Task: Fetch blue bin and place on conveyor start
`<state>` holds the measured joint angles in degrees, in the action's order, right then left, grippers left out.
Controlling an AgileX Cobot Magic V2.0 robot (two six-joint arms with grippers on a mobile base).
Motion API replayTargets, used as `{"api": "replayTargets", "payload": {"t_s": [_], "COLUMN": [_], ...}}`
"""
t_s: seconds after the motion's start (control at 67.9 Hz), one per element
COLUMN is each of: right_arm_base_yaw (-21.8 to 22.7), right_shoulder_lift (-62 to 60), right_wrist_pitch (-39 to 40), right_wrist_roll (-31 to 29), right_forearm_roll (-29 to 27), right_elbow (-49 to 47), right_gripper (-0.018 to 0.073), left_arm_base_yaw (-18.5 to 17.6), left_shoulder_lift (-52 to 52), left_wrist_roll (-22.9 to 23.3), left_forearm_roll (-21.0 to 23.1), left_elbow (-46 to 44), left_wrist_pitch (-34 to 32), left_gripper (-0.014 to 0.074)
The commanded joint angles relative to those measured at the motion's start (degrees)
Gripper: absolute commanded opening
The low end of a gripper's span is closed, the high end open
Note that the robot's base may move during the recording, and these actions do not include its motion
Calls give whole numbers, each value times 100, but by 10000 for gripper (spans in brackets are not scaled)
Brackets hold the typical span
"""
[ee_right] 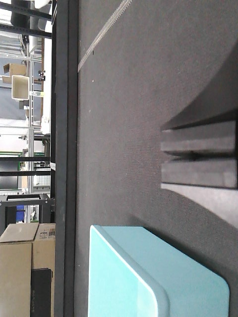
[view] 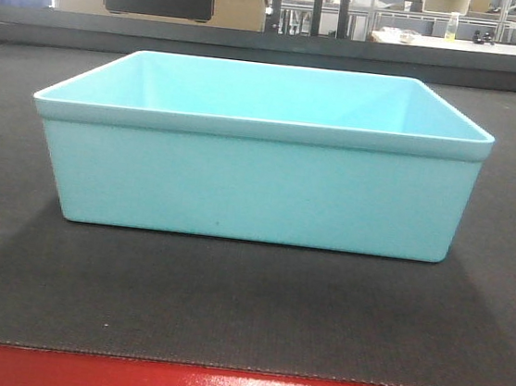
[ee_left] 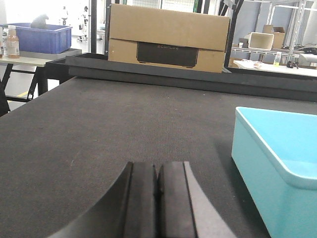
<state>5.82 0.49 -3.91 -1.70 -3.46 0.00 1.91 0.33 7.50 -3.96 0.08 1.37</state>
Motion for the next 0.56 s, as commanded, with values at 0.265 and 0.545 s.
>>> {"api": "replayTargets", "payload": {"t_s": [0.265,0.545], "right_arm_base_yaw": [29,29], "right_shoulder_lift": [-49,-49], "right_wrist_pitch": [139,139], "right_wrist_roll": [-38,-38], "right_forearm_roll": [-8,-8], "right_elbow": [0,0], "right_gripper": [-162,-162], "left_arm_base_yaw": [18,18], "left_shoulder_lift": [-33,-33], "left_wrist_roll": [-18,-18], "left_forearm_roll": [37,37], "left_elbow": [-8,-8], "left_wrist_pitch": [-95,-95], "left_gripper": [-111,-111]}}
